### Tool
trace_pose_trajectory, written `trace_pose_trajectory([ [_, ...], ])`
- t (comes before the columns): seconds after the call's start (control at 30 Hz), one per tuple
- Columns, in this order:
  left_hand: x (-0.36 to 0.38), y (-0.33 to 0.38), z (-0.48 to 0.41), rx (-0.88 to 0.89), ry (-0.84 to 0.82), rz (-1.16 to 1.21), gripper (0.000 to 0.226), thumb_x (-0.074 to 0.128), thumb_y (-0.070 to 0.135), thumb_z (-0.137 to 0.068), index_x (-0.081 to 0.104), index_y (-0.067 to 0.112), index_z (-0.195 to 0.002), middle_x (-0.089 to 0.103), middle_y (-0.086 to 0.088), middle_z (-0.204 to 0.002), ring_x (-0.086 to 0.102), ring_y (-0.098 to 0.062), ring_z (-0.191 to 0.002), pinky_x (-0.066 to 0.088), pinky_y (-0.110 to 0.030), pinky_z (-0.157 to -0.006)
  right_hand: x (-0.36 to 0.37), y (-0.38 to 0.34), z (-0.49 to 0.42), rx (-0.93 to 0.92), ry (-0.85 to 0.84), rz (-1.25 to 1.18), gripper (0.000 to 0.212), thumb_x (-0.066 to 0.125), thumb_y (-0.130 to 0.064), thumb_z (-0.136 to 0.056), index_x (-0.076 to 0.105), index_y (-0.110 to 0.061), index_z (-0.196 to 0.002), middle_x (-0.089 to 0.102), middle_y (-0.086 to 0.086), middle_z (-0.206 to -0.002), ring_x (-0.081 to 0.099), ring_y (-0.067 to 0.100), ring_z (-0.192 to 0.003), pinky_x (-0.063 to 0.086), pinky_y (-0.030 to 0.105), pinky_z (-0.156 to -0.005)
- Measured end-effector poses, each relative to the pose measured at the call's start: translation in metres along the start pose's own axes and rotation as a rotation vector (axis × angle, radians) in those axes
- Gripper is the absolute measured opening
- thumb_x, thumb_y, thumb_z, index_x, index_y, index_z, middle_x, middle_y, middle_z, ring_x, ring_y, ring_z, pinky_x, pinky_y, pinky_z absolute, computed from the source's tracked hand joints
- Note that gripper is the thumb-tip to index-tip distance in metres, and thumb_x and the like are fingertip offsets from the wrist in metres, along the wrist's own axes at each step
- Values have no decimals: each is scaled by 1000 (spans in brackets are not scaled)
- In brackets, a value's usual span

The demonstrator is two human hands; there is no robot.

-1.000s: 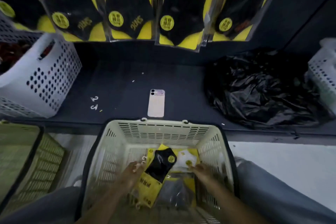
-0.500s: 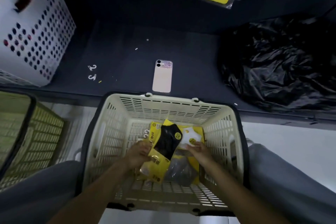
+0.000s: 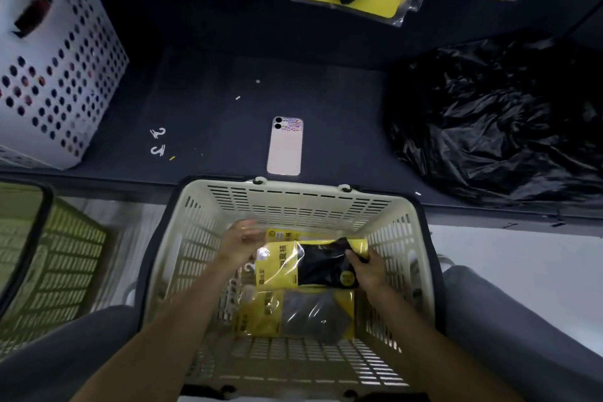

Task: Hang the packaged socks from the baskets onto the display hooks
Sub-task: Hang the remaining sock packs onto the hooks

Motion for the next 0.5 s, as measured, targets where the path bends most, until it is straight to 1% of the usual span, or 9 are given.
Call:
trace_pose_trajectory([
  [0.03,4,-5,-3,-32,11,-53,34,70,11,-83,58,1,-114,64,-10,-108,64,-23,-91,53,-32,-78,0,-1,-3,7,40,22,35,62,-17,-91,56,5,-117,63,20,-115,59,28,-106,41,28,-80],
  [0.1,19,-24,-7,-150,-117,-208,23,60,18,-91,57,4,-109,60,-8,-107,60,-24,-94,50,-36,-83,5,2,-9,36,53,110,40,57,-16,-94,49,8,-126,56,22,-125,53,34,-117,40,31,-90],
  [0.13,27,-34,-7,-202,-181,-270,20,56,22,-94,59,6,-107,62,-10,-105,60,-25,-94,49,-38,-86,9,5,-12,50,47,141,45,58,-16,-94,47,8,-130,53,22,-130,50,36,-122,40,33,-95],
  [0.2,37,-48,-8,-238,-214,-342,25,49,27,-97,62,9,-108,66,-12,-105,62,-26,-96,48,-38,-89,16,12,-15,99,33,156,54,61,-17,-92,40,9,-135,46,23,-138,45,36,-128,38,36,-102],
  [0.27,41,-54,-12,-235,-155,-345,31,45,31,-99,63,9,-108,68,-12,-104,63,-24,-93,47,-35,-85,19,18,-18,148,57,121,53,64,-13,-90,43,12,-131,49,25,-135,50,37,-123,40,36,-98],
  [0.37,42,-57,-16,-280,-70,-308,33,47,32,-98,65,5,-104,69,-13,-101,60,-22,-84,44,-29,-77,18,23,-21,198,91,50,45,68,-7,-85,48,13,-121,56,27,-125,56,38,-115,44,36,-90],
  [0.43,40,-58,-17,-312,-14,-260,33,51,30,-96,67,2,-100,69,-16,-97,62,-26,-87,45,-32,-78,17,20,-20,234,83,-27,44,70,-5,-83,51,10,-120,58,24,-124,58,37,-113,45,35,-87],
  [0.5,36,-58,-12,-346,43,-155,29,57,27,-93,67,-1,-97,68,-17,-93,64,-31,-91,49,-37,-82,13,15,-16,300,41,-105,49,73,-9,-81,51,8,-122,59,21,-123,59,35,-111,46,33,-83],
])
Point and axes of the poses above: each hand's wrist, its own z-axis away from the middle knuckle, its own x-axis out of the palm, y = z × x, the point moved 4 cm from there along -z, towards the middle knuckle
